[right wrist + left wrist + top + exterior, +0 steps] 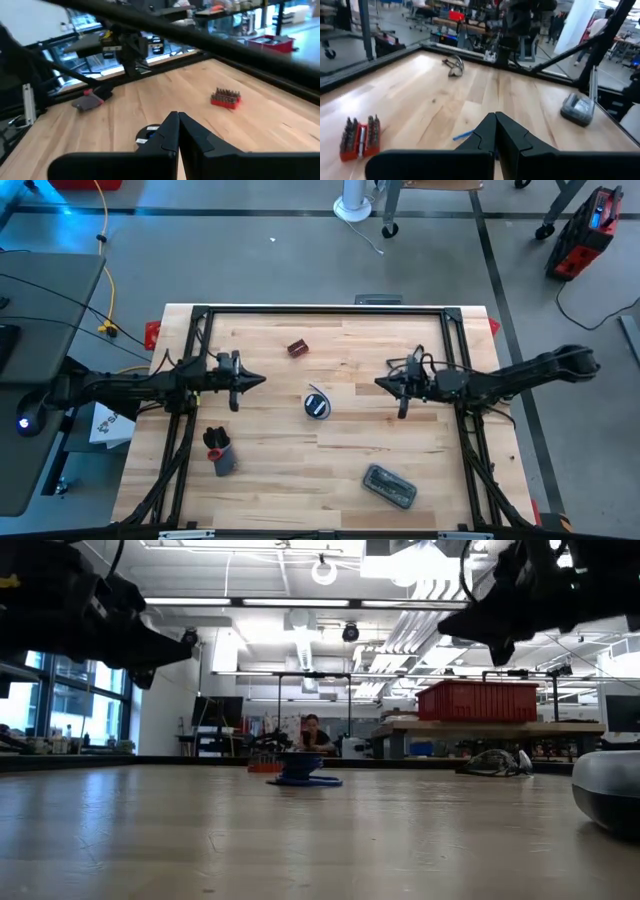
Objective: Coil cords
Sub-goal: Return to Home Position
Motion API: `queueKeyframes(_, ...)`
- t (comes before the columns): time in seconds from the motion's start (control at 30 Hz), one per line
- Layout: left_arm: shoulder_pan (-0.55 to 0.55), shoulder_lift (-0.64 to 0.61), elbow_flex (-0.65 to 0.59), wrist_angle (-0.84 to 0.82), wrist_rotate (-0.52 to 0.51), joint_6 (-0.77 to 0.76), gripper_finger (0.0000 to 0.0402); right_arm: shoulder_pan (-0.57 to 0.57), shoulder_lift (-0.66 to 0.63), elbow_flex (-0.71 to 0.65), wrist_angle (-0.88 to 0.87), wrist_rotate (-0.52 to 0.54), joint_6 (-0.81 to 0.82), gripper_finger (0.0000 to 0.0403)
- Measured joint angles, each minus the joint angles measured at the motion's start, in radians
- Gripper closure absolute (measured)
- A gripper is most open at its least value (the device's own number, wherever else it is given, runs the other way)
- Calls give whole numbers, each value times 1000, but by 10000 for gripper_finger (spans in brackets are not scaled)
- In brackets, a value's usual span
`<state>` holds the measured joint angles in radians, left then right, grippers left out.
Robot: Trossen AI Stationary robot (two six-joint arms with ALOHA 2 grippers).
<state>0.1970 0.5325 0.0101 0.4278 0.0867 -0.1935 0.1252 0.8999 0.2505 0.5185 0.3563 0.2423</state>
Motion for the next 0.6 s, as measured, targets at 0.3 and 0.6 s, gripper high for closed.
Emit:
queueKeyframes(0.3, 0, -1, 0, -24, -12, 101, 401, -122, 16, -125, 140, -289, -45, 403)
queueKeyframes(0.6, -10, 0, 0, -100, 39, -167, 401, -221, 19, -202, 43, -403, -146, 403)
